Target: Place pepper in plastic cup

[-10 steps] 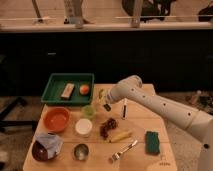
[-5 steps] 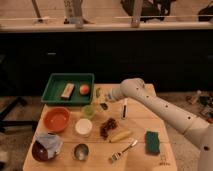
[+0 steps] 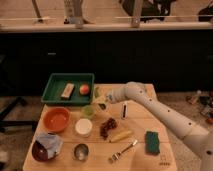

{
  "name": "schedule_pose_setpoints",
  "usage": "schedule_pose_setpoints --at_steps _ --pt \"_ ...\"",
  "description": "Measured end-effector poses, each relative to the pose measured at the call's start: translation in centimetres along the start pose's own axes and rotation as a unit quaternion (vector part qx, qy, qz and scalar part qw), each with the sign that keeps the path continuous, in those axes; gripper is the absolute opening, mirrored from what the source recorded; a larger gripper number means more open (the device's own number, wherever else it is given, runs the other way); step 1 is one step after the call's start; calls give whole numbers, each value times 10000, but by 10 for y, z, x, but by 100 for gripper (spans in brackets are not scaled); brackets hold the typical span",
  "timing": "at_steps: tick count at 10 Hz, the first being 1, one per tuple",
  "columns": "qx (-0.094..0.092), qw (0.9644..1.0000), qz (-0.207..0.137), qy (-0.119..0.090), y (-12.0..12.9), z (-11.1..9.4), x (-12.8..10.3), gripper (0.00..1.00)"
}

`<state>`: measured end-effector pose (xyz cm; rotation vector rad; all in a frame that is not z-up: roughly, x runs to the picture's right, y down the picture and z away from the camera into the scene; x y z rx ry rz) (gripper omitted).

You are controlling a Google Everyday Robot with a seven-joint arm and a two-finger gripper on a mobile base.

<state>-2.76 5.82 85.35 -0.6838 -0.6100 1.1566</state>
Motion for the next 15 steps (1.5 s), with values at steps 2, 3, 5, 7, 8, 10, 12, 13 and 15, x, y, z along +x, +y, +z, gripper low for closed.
schedule_pose_setpoints --at_steps 2,3,5,7,8,10,12,13,15 --pt "-158 9996 -143 -191 2 0 2 0" --pt "-200 9993 -216 -250 2 0 2 0" --pt "-240 9984 -378 -332 5 -1 -1 0" --pt "-263 9975 -550 -364 12 0 -5 0" --pt "-268 9968 -644 -386 15 -1 -8 0" --pt "-290 9957 -767 -438 20 -4 -12 0" --pt "-377 9941 -877 -514 25 -7 -15 0" --pt "-460 9933 -898 -563 27 -8 -16 0" --pt "-721 9914 -844 -698 31 -8 -16 0"
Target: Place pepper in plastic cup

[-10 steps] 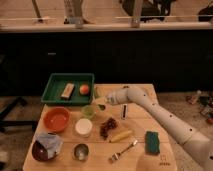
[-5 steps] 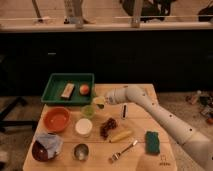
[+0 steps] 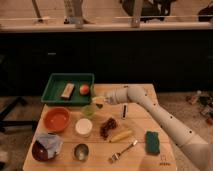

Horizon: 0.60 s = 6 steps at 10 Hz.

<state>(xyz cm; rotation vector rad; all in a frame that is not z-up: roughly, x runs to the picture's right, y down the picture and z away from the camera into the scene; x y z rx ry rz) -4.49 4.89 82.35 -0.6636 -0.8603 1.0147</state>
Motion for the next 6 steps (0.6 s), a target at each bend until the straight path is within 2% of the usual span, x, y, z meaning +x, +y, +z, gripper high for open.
schedule_pose_setpoints --at_steps 3,6 --pt "-182 9998 -30 -96 9 5 -8 0" --pt "-269 9995 -106 -159 17 4 -15 0"
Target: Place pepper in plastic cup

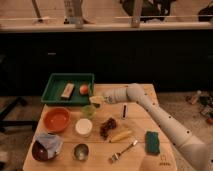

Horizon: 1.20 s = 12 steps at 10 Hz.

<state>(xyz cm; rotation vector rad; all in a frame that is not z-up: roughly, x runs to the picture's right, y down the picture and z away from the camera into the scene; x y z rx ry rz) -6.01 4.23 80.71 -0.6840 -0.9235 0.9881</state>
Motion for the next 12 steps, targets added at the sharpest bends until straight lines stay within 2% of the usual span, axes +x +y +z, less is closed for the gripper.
schedule_pose_setpoints --at_steps 3,9,10,12 --pt "-80 9999 -65 -60 8 -2 -4 0" --pt "-424 9988 19 -241 22 11 -5 0" --pt "-490 9985 24 -258 24 18 -7 0" --pt "-599 9981 -53 -167 38 44 -9 0"
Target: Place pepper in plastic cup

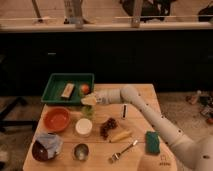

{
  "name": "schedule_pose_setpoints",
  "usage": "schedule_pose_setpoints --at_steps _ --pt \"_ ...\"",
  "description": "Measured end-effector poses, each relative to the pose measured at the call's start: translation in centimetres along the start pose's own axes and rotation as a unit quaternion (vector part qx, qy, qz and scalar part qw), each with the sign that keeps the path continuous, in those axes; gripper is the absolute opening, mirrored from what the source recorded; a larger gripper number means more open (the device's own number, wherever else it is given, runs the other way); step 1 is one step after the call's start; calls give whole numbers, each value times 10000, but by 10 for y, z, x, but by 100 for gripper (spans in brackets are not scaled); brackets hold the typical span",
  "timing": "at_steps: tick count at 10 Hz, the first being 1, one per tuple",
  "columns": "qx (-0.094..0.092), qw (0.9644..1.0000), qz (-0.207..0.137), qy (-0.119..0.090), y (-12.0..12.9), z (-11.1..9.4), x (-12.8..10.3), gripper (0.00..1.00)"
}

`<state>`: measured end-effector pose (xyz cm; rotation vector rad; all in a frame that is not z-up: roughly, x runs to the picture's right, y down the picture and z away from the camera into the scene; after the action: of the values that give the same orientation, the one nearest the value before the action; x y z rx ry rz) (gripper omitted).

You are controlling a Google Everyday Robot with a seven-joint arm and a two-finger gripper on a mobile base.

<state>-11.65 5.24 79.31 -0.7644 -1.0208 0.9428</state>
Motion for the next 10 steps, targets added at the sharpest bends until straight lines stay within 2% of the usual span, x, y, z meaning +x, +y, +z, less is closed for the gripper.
schedule_pose_setpoints --at_steps 2,3,6,10 --pt "16 10000 -7 12 2 11 5 0" --pt "23 10000 5 -47 1 13 11 0" --pt "136 9998 5 -139 -4 11 18 0" --pt "328 9994 -30 50 -9 15 27 0"
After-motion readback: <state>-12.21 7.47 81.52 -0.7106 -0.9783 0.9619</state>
